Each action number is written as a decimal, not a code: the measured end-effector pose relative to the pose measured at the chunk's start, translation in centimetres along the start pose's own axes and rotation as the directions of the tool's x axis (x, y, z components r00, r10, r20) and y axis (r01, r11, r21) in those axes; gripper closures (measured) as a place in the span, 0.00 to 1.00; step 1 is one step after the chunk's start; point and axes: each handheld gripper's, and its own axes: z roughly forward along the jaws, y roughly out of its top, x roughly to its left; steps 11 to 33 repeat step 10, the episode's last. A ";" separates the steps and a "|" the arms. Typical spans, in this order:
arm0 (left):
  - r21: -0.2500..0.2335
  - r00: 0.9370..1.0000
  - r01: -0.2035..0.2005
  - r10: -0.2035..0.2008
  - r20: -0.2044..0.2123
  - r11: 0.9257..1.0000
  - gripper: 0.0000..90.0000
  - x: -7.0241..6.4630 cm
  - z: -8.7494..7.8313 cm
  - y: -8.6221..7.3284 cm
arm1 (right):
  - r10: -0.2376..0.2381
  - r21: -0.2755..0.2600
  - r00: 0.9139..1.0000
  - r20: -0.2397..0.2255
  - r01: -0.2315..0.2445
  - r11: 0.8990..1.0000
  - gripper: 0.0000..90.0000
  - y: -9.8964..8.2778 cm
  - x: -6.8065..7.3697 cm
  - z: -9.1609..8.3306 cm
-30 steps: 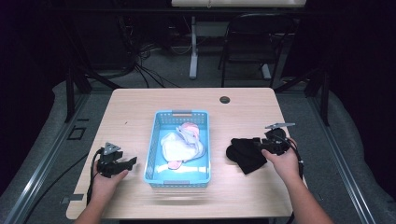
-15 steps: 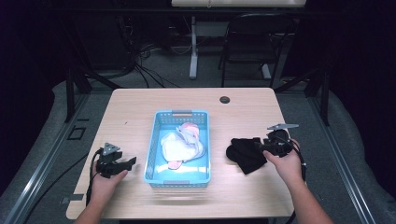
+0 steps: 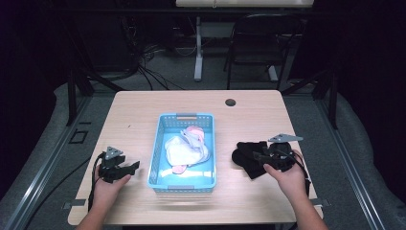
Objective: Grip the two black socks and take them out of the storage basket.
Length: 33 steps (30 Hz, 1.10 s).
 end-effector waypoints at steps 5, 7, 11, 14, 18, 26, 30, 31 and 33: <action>0.003 1.000 -0.003 0.004 -0.005 1.000 0.37 0.0 0.0 0.0 | -0.023 -0.010 1.000 0.003 0.023 1.000 0.59 -0.9 1.3 0.6; -0.001 1.000 -0.006 0.006 -0.010 1.000 0.37 0.0 0.0 0.1 | -0.013 -0.018 1.000 0.000 0.013 1.000 0.59 -1.5 1.7 0.9; -0.014 0.999 -0.017 0.016 -0.032 1.000 0.37 0.0 -0.4 0.2 | -0.001 -0.017 1.000 -0.021 0.000 1.000 0.59 -2.2 2.0 1.2; -0.014 0.999 -0.017 0.016 -0.032 1.000 0.37 0.0 -0.4 0.2 | -0.001 -0.017 1.000 -0.021 0.000 1.000 0.59 -2.2 2.0 1.2; -0.014 0.999 -0.017 0.016 -0.032 1.000 0.37 0.0 -0.4 0.2 | -0.001 -0.017 1.000 -0.021 0.000 1.000 0.59 -2.2 2.0 1.2; -0.014 0.999 -0.017 0.016 -0.032 1.000 0.37 0.0 -0.4 0.2 | -0.001 -0.017 1.000 -0.021 0.000 1.000 0.59 -2.2 2.0 1.2; -0.014 0.999 -0.017 0.016 -0.032 1.000 0.37 0.0 -0.4 0.2 | -0.001 -0.017 1.000 -0.021 0.000 1.000 0.59 -2.2 2.0 1.2; -0.014 0.999 -0.017 0.016 -0.032 1.000 0.37 0.0 -0.4 0.2 | -0.001 -0.017 1.000 -0.021 0.000 1.000 0.59 -2.2 2.0 1.2; -0.014 0.999 -0.017 0.016 -0.032 1.000 0.37 0.0 -0.4 0.2 | -0.001 -0.017 1.000 -0.021 0.000 1.000 0.59 -2.2 2.0 1.2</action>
